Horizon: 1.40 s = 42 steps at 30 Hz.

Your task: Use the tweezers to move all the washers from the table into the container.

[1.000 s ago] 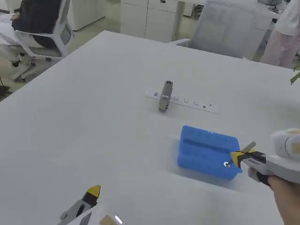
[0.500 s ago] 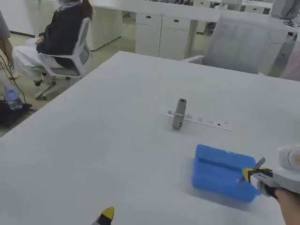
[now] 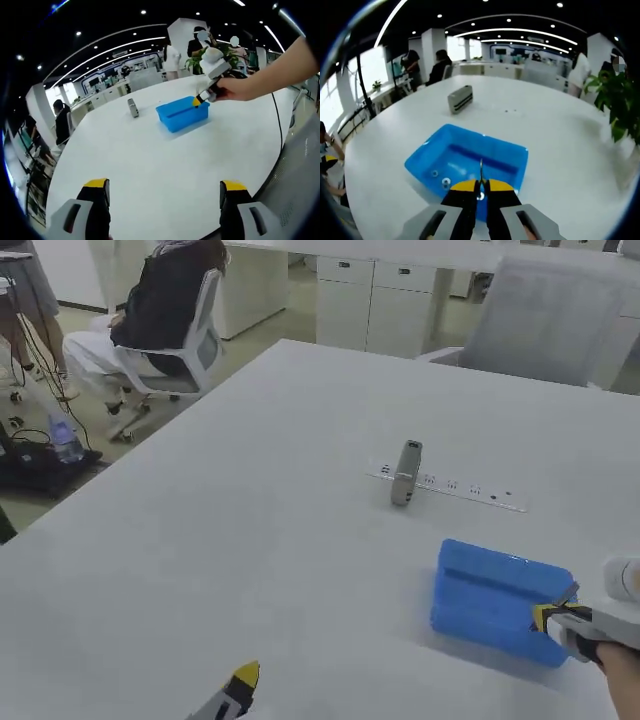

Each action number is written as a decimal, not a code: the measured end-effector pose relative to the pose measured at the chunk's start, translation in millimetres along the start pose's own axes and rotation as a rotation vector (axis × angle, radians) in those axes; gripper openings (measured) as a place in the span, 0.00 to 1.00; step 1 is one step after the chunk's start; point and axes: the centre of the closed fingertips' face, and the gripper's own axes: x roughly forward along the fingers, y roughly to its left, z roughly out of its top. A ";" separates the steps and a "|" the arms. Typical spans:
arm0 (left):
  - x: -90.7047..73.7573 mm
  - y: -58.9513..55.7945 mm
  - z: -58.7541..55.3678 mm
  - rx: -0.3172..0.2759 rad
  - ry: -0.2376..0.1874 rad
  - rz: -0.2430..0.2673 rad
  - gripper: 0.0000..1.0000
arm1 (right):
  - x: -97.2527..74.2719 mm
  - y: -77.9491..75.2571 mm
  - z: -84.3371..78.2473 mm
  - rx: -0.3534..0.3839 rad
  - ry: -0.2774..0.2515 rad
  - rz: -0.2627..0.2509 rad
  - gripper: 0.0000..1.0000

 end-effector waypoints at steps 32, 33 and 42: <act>-40.9 -31.8 201.9 -0.120 -0.429 -0.598 0.28 | -175.5 133.4 31.1 -0.123 -0.166 0.510 0.03; -41.2 -34.8 204.4 -0.123 -0.424 -0.626 0.26 | -178.8 137.5 29.4 -0.137 -0.163 0.520 0.03; -48.3 -85.8 197.7 0.123 -0.332 -0.872 0.17 | -202.5 171.2 5.3 -0.240 -0.099 0.603 0.03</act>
